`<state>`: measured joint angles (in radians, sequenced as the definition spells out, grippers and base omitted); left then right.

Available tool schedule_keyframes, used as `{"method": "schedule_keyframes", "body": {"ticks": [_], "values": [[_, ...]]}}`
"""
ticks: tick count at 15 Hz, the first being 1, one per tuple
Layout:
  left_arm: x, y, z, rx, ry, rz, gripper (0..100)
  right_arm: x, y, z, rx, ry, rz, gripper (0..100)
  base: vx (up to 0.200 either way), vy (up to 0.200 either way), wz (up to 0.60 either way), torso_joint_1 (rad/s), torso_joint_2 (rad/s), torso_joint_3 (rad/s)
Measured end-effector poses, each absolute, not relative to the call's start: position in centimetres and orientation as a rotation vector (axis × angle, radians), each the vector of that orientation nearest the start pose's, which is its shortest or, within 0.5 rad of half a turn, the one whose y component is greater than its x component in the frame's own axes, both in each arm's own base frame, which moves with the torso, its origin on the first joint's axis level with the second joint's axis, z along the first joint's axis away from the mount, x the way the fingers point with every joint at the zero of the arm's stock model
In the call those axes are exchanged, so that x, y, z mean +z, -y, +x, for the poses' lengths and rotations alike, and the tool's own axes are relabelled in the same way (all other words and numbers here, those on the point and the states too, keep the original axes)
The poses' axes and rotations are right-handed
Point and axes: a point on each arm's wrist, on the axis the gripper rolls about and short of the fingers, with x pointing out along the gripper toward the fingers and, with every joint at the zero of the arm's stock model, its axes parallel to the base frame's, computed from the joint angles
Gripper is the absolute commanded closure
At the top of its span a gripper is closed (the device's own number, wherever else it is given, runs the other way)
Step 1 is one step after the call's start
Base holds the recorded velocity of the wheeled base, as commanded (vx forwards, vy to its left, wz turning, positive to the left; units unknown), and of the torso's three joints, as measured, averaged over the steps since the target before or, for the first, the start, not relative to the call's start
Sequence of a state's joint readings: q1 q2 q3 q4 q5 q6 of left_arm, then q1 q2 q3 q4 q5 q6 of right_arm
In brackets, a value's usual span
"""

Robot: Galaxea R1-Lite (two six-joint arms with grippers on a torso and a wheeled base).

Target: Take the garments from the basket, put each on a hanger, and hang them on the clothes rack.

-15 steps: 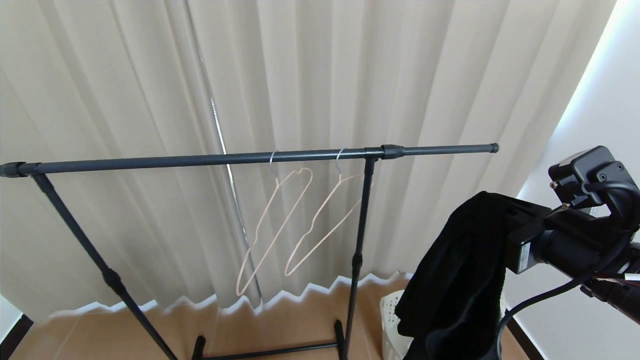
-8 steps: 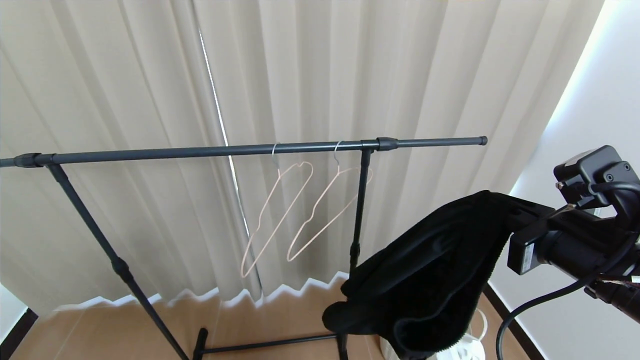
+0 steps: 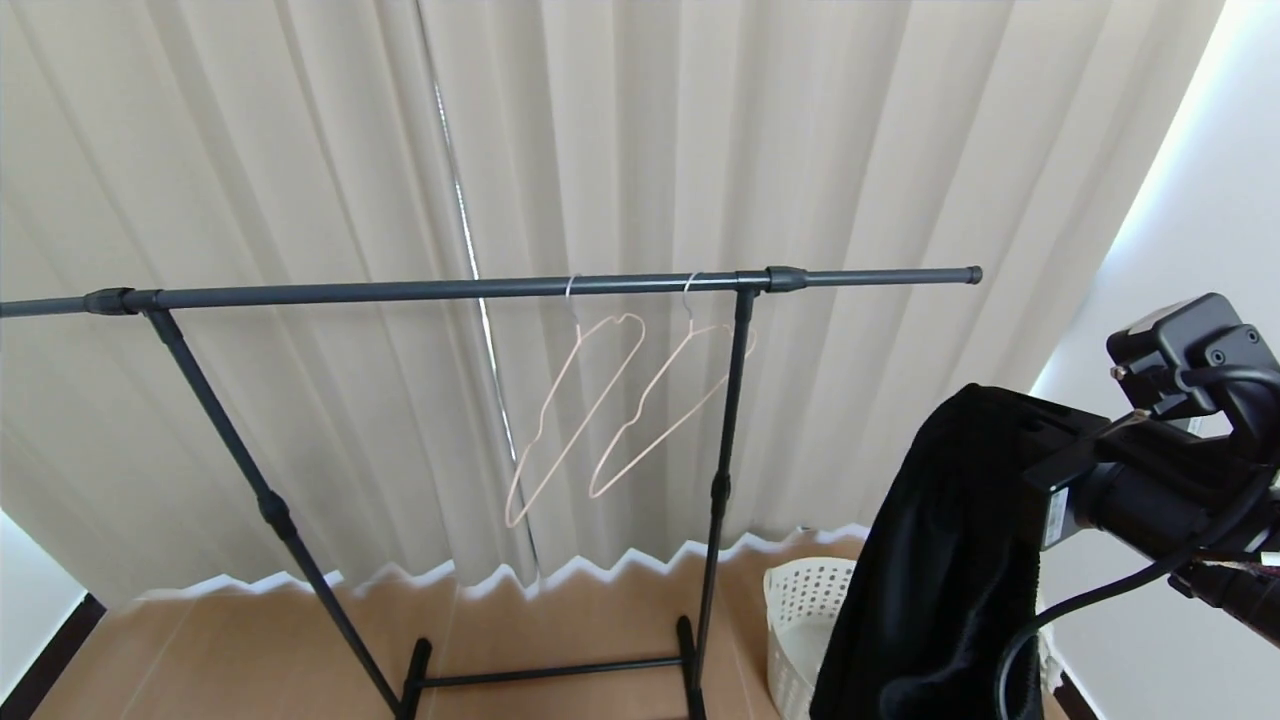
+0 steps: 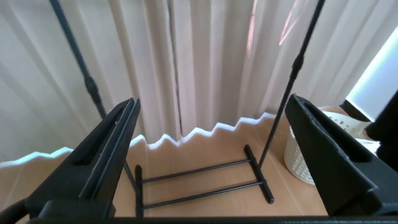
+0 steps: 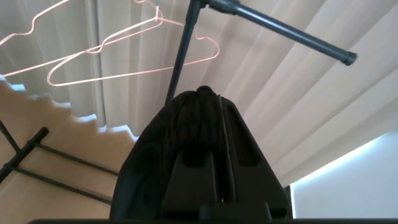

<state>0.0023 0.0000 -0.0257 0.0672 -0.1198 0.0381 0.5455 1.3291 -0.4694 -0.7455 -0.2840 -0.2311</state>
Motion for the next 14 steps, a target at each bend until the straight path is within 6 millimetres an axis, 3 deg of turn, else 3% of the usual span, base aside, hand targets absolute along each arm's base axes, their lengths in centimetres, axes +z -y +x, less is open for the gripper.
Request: {"method": "schedule_keyframes", "body": {"ticks": [11,14], "values": [[7.7,0.3,-2.4,-0.142,-0.057,0.077,0,20.1,-10.4,17.5,0.259,-0.06,-0.311,100,0.0,0.0,0.0,0.0,0.0,0.0],[10.0,0.5,-1.6,-0.243,-0.141,-0.008,0,21.3,-12.1,17.6,0.306,-0.018,-0.297,100,0.0,0.0,0.0,0.0,0.0,0.0]]}}
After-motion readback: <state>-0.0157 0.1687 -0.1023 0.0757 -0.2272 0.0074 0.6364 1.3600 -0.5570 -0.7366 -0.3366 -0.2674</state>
